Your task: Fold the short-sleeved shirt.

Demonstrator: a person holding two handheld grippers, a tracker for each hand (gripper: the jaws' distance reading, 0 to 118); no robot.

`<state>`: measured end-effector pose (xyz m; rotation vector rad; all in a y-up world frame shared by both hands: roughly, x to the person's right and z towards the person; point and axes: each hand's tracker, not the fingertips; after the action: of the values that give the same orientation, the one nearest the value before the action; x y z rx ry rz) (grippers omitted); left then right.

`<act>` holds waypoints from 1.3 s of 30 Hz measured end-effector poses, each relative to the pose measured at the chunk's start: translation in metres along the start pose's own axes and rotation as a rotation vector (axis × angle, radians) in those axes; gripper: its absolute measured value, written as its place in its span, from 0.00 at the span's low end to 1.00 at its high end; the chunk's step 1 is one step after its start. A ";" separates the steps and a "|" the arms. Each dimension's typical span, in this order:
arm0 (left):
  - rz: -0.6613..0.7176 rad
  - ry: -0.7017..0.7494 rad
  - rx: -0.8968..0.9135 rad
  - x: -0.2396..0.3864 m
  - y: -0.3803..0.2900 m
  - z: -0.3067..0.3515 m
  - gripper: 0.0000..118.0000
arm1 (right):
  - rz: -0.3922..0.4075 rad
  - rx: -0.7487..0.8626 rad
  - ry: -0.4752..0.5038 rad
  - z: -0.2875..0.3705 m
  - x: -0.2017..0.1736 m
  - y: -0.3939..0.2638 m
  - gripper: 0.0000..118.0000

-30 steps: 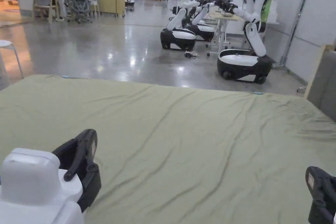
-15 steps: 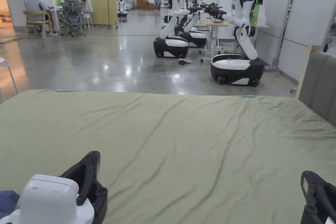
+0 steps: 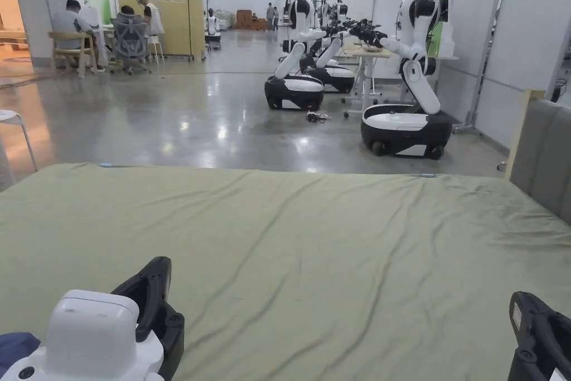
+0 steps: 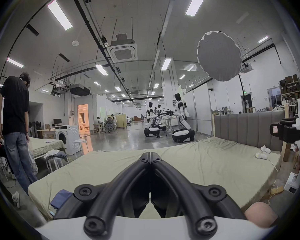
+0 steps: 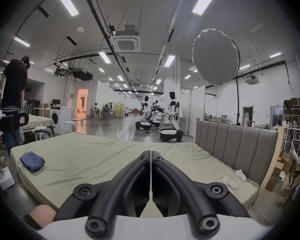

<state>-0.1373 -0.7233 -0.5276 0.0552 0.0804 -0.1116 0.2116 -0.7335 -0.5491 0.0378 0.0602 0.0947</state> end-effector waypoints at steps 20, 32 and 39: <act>0.114 -0.111 -0.005 0.005 0.004 0.009 0.99 | 0.029 0.025 0.043 0.006 -0.015 0.003 1.00; 0.098 -0.113 -0.005 -0.010 0.035 0.030 0.99 | 0.004 0.000 0.041 0.005 -0.006 -0.005 1.00; 0.034 -0.015 -0.015 -0.002 0.045 0.033 0.99 | -0.006 -0.013 0.033 0.003 -0.005 -0.002 1.00</act>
<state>-0.1313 -0.6807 -0.4921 0.0407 0.0651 -0.0770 0.2067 -0.7364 -0.5457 0.0234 0.0928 0.0895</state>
